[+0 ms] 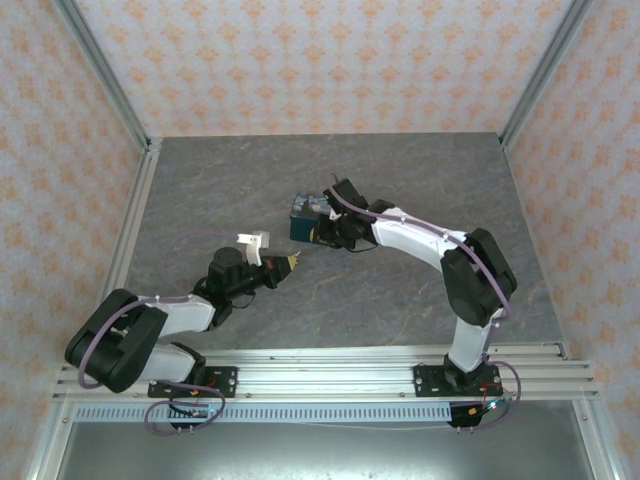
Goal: Unlock a padlock with a key
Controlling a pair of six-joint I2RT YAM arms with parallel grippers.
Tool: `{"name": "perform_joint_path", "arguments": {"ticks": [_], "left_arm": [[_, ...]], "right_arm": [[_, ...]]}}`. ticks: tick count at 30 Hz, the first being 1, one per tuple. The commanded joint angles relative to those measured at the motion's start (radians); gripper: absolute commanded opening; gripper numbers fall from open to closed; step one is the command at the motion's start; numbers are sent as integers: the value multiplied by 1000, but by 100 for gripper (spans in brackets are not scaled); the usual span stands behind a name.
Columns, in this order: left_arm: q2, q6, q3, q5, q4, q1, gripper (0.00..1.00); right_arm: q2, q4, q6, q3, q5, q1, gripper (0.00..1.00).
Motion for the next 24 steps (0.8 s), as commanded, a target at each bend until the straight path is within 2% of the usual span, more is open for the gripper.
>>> {"name": "perform_joint_path", "arguments": {"ticks": [1,9,16,24], "left_arm": [[66,-13,51,50,174,-6,0],[186,8,78,36,288,-6,0],[251,98,89,6,284,-7,0],[327,135,115,-30,345,-60,0]], "right_arm": [[-56,1,22,34,-60,-18,0],[-60,11,41,29,-131,-57,0],[-57,-16,36,47,-188,-77,0],[-41,-32,42,69,-256,-89,0]]}}
